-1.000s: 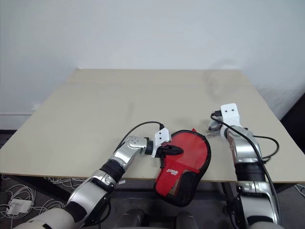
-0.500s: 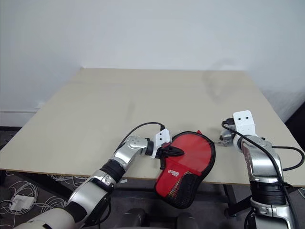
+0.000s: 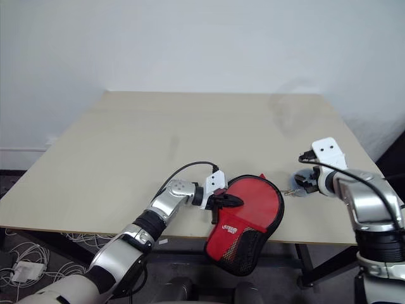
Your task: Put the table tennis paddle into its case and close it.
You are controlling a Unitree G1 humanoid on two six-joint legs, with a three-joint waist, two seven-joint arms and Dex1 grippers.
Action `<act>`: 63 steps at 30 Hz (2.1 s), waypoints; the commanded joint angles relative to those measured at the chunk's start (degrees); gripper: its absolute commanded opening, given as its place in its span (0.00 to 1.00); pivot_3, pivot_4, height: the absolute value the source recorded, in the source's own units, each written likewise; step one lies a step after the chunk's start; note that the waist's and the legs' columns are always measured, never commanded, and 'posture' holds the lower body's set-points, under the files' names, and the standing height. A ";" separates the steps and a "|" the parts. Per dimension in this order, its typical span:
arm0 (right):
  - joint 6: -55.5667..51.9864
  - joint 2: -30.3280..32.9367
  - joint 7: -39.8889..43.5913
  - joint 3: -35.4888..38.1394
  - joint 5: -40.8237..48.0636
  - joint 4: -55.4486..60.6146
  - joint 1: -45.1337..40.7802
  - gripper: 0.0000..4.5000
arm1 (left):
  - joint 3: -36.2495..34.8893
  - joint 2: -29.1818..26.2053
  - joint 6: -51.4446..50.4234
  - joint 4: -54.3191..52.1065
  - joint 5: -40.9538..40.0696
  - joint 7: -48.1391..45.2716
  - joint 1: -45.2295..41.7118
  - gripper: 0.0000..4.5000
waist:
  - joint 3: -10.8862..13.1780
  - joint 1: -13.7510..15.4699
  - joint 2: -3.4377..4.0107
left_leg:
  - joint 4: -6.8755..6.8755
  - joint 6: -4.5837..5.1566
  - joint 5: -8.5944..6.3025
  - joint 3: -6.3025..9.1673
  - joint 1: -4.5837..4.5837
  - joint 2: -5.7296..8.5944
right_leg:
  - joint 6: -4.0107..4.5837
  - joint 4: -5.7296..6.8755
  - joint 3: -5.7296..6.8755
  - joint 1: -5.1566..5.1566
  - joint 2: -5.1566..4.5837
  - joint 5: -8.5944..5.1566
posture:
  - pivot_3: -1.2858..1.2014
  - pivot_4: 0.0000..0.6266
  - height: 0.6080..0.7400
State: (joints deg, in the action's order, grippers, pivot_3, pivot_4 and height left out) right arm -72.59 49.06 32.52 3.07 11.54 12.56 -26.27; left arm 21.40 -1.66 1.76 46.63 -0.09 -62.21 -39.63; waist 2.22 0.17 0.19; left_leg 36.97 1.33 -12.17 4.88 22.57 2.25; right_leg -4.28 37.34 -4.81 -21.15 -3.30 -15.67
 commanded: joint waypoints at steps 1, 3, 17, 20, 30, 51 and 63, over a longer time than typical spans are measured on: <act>4.70 5.80 5.22 -1.46 0.51 -4.55 -9.75 1.00 | 2.55 -0.94 -1.96 6.13 4.29 0.93 1.88 0.00 | -0.01 -0.17 0.00 | 0.01 -0.01 0.00 -0.03 0.00 -0.01 | 0.00 -0.02 0.01 -0.01 -0.01 0.00 | 0.52 0.00 0.96; 8.56 5.87 6.34 -3.28 -0.47 -10.51 -16.40 1.00 | 2.53 -0.93 -1.74 6.40 4.32 0.99 1.79 0.00 | -0.02 -0.23 -0.02 | 0.01 -0.02 -0.01 -0.06 -0.02 -0.04 | 0.01 -0.04 0.01 -0.02 -0.01 -0.01 | 0.52 0.00 0.96; 40.93 -4.45 11.55 -16.79 -15.16 -56.97 -29.25 1.00 | 2.14 -0.13 -0.97 7.13 4.52 2.29 1.48 0.00 | -0.44 -0.28 -0.11 | -0.08 0.04 0.01 0.13 0.06 0.13 | 0.34 -0.32 0.15 0.07 -0.19 0.25 | 0.52 0.00 0.96; 42.18 -2.78 13.78 -17.46 -16.89 -57.44 -28.15 1.00 | 2.16 -0.12 -1.00 7.10 4.49 2.40 1.62 0.00 | -0.45 -0.33 -0.06 | -0.08 0.04 0.01 0.16 0.01 0.12 | 0.32 -0.30 0.16 0.10 -0.19 0.24 | 0.52 0.00 0.96; 45.96 2.25 22.86 -18.91 -20.75 -56.60 -24.41 1.00 | 2.29 -0.17 -0.81 7.31 4.61 2.53 1.81 0.00 | -0.45 -0.47 -0.05 | -0.07 0.03 0.00 0.12 -0.01 0.13 | 0.03 -0.34 0.25 0.18 -0.20 0.07 | 0.52 0.00 0.96; 51.10 13.78 46.72 -18.04 -19.87 -39.62 -14.45 1.00 | 2.31 0.53 0.29 8.88 5.18 3.10 0.85 0.00 | -0.45 -0.58 -0.07 | -0.04 -0.14 -0.10 0.42 -0.05 0.23 | -0.03 -0.46 0.75 0.42 -0.44 0.03 | 0.52 0.00 0.96; 45.53 11.49 48.77 -17.88 -15.70 -26.57 -4.30 1.00 | 2.06 0.70 1.13 10.05 5.55 3.29 0.14 0.00 | -0.44 -0.25 -0.11 | 0.00 -0.22 -0.14 0.57 -0.09 0.29 | -0.07 -0.54 0.92 0.59 -0.55 0.01 | 0.52 0.00 0.96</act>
State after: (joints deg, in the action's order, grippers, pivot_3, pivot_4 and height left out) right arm -26.19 60.78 81.52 -16.04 -4.99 -16.57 -30.64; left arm 21.30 0.33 4.90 51.38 1.29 -59.90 -41.30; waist 1.78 -0.08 0.09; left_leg 36.96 1.11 -12.32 5.46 22.48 2.53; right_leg -4.36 36.80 -3.88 -20.56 -3.85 -15.66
